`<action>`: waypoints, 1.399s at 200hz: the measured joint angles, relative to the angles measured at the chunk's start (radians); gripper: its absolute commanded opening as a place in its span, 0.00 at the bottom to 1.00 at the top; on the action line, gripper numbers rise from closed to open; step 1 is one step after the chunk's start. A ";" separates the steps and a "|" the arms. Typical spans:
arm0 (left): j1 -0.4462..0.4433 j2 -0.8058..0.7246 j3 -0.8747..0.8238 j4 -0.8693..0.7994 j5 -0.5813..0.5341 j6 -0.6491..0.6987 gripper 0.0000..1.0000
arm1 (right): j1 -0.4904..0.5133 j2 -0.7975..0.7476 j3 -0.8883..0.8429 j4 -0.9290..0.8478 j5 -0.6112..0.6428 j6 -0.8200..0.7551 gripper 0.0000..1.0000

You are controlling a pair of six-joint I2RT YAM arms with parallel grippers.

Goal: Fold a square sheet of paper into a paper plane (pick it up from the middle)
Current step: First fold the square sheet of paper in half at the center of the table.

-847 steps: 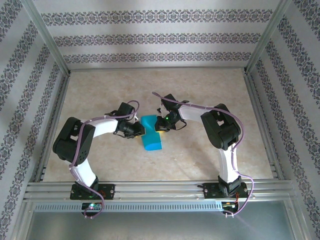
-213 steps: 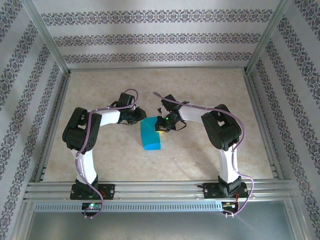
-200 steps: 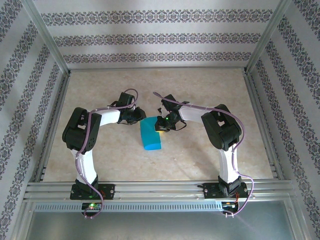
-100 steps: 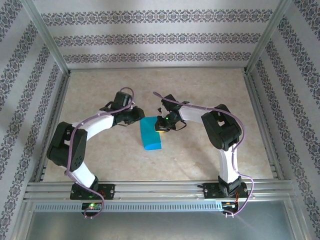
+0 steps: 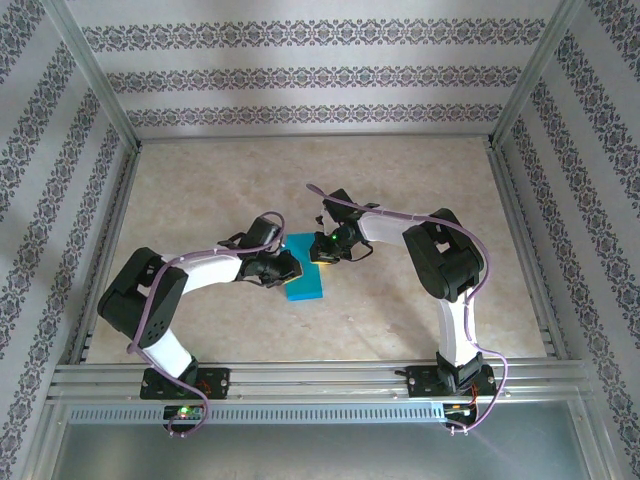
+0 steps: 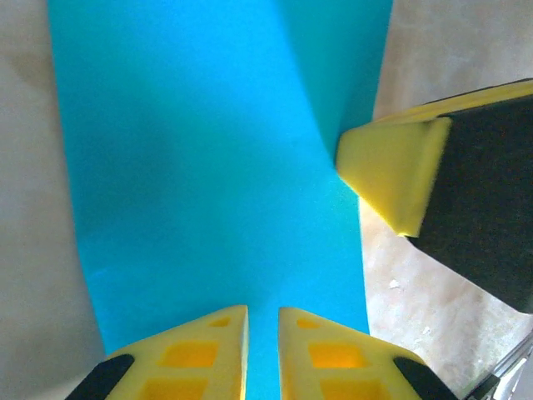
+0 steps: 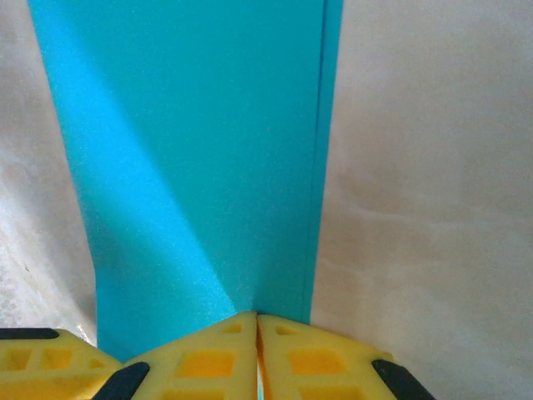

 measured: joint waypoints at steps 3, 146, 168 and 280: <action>0.000 0.001 -0.002 0.000 -0.001 0.000 0.17 | 0.000 0.000 0.000 0.001 0.000 0.000 0.11; 0.000 -0.274 -0.237 0.021 -0.037 0.115 0.17 | 0.000 0.002 -0.003 0.005 -0.001 0.007 0.11; 0.002 -0.257 -0.171 0.023 -0.053 0.117 0.17 | 0.000 0.002 -0.002 0.005 -0.001 0.007 0.11; 0.017 0.064 0.015 0.057 -0.043 0.121 0.16 | 0.000 0.003 -0.002 0.005 -0.002 0.007 0.11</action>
